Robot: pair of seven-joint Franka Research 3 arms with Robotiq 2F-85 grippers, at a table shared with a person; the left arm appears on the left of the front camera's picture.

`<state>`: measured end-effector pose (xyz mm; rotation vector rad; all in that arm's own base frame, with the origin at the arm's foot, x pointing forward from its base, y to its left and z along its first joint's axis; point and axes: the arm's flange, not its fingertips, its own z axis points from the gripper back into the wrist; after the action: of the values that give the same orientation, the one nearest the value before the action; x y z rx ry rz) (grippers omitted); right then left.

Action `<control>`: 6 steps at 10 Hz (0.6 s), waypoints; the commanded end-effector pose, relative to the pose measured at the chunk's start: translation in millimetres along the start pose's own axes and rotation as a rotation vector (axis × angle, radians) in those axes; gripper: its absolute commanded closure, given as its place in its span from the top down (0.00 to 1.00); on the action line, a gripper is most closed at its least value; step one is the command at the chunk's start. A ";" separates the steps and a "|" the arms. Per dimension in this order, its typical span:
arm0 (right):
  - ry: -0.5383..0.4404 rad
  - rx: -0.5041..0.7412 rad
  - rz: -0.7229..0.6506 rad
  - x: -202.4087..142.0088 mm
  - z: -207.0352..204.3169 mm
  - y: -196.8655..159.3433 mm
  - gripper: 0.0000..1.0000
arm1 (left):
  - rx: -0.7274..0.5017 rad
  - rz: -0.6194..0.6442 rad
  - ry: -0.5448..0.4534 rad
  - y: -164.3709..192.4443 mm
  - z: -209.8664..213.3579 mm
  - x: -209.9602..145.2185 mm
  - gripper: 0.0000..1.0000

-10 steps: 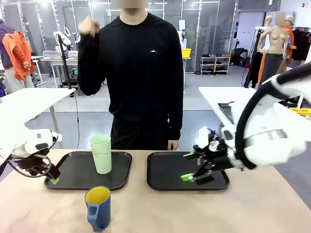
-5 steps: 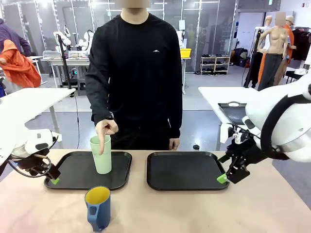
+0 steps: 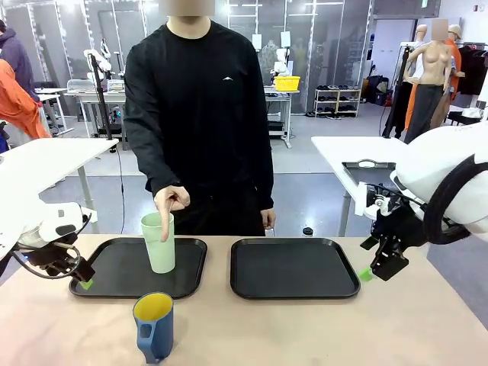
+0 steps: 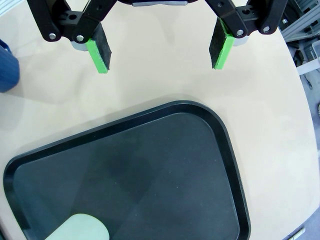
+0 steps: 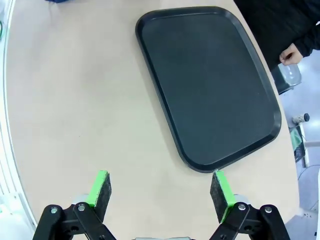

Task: Sort and store the cups by type.
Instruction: Pick up the Handle plastic cup and place it into the empty Flat Tray.

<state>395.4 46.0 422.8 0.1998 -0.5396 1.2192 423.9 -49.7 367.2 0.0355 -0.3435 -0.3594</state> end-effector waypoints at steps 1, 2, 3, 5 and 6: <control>0.036 0.024 -0.015 0.3 3.4 7.9 1.00 | 0.003 -0.001 0.002 1.1 0.9 -0.6 1.00; 0.053 0.040 0.008 0.7 -1.5 8.6 1.00 | 0.003 -0.001 0.002 1.1 0.9 -0.6 1.00; 0.007 0.009 0.004 -0.6 -0.6 0.9 1.00 | 0.003 -0.001 0.002 1.1 0.9 -0.6 1.00; 0.007 0.009 0.004 -0.6 -0.6 0.9 1.00 | 0.003 -0.001 0.002 1.1 0.9 -0.6 1.00; 0.007 0.009 0.004 -0.6 -0.6 0.9 1.00 | 0.003 -0.001 0.002 1.1 0.9 -0.6 1.00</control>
<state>394.8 42.9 422.5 0.2115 -0.5377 1.2514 423.9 -49.7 367.2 0.0355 -0.3435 -0.3594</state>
